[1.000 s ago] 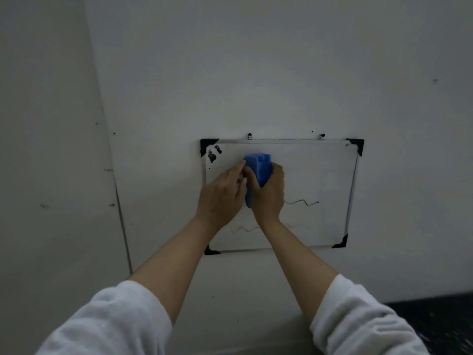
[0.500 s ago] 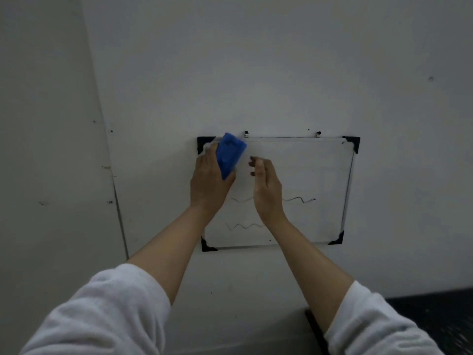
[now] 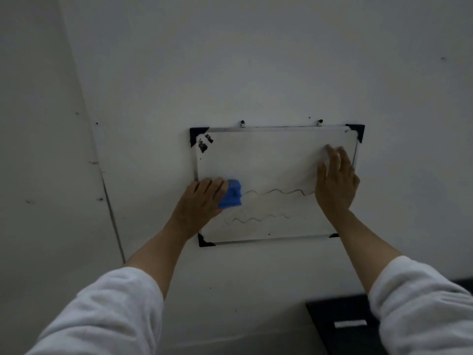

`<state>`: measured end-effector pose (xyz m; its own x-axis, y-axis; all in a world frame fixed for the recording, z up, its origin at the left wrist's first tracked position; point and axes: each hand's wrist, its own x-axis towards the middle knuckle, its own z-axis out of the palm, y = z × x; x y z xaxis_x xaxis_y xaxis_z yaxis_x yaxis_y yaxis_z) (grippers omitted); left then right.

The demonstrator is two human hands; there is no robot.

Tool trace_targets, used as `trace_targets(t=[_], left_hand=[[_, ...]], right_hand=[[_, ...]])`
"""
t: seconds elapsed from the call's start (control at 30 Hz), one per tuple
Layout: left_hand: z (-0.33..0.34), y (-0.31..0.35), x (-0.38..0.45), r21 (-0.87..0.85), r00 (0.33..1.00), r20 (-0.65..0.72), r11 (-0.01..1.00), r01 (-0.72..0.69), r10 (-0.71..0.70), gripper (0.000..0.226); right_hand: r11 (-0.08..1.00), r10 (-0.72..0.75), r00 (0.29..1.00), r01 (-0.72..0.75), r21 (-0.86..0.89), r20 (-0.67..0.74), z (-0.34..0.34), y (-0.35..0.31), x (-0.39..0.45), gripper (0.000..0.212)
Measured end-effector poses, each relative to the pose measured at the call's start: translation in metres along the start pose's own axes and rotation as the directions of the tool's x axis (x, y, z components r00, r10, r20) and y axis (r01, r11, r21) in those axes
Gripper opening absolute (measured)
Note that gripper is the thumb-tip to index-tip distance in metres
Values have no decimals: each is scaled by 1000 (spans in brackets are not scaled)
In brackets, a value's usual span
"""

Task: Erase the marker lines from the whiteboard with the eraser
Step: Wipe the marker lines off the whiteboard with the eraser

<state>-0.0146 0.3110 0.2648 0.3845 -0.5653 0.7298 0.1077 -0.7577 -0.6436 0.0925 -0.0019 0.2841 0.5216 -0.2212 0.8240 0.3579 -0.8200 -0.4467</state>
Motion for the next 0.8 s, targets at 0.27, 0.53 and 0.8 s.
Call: trace_targets(t=[0.27, 0.53, 0.8], left_hand=[[1, -8, 24, -57, 951, -84, 954, 293, -297, 54], [15, 8, 4, -41, 984, -79, 986, -161, 158, 59], [8, 24, 51, -36, 933, -140, 943, 331, -333, 54]], right_hand=[[998, -38, 998, 41, -56, 52, 7, 13, 0, 49], [1000, 15, 999, -15, 5, 50, 12, 10, -1, 49], [1000, -15, 999, 16, -19, 52, 10, 15, -1, 49]])
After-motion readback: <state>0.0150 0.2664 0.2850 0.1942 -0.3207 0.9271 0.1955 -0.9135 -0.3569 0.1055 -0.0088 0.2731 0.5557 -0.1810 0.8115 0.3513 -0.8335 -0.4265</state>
